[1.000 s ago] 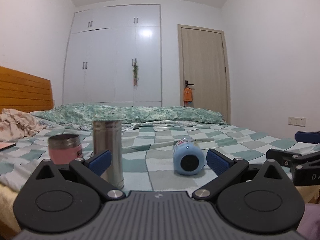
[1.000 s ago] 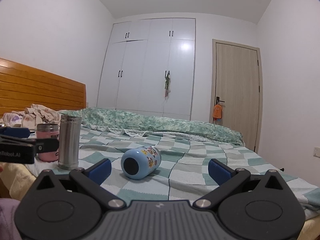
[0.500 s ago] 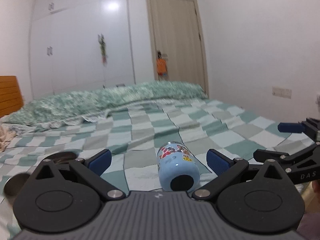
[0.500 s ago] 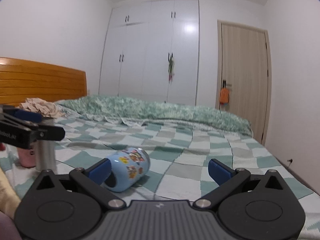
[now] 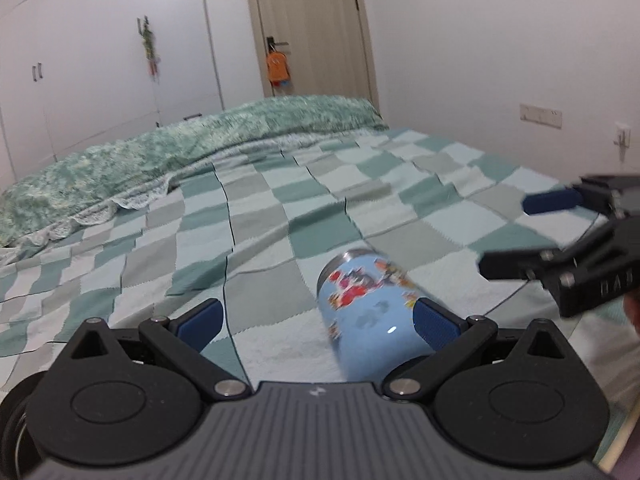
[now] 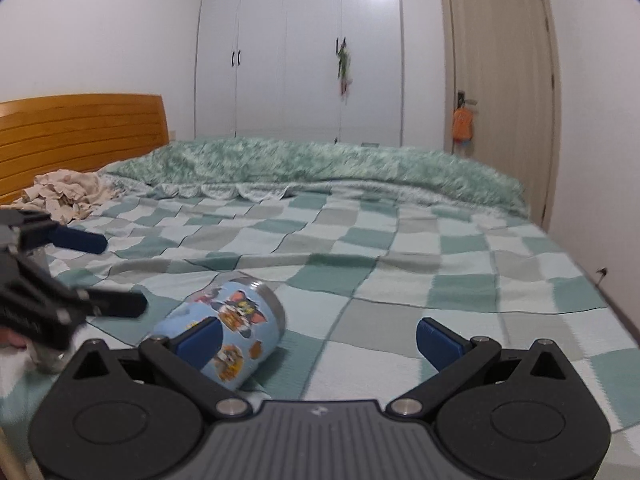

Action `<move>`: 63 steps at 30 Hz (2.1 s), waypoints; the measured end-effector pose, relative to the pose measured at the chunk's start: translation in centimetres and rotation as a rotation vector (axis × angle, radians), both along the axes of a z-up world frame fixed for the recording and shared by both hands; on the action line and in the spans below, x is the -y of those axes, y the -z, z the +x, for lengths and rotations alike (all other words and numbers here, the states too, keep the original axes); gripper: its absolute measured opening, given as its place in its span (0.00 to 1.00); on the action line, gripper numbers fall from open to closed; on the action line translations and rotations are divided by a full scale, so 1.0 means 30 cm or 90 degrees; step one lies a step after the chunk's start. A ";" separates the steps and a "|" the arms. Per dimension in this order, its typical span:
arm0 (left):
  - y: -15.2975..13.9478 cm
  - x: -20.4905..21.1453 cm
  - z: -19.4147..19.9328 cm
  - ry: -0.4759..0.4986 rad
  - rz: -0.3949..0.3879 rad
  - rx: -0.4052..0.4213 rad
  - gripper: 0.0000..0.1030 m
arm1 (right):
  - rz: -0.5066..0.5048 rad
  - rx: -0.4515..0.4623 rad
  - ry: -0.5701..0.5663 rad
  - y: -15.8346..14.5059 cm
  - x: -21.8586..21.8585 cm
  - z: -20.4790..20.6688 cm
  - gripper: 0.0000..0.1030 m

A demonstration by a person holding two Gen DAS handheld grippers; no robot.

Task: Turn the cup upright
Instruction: 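Move the right tool to the blue sticker cup and close around it, then lift the blue cup with the right tool and rotate it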

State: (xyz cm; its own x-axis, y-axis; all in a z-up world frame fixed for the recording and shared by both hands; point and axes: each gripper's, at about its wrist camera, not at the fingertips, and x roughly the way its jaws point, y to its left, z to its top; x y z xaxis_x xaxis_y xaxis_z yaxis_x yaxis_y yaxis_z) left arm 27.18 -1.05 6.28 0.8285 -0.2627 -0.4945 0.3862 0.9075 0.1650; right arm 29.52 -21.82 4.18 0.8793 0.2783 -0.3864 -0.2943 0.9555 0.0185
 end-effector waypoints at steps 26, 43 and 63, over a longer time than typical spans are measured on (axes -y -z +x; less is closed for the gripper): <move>0.166 -0.251 0.282 0.186 0.117 -0.058 1.00 | 0.064 -0.326 0.065 0.136 -0.379 0.370 0.89; 0.068 -0.265 0.136 0.159 0.102 -0.042 1.00 | 0.107 -0.300 0.098 0.071 -0.339 0.253 0.84; -0.042 -0.352 -0.349 0.014 0.061 -0.032 1.00 | 0.123 -0.307 0.011 -0.012 -0.394 -0.182 0.85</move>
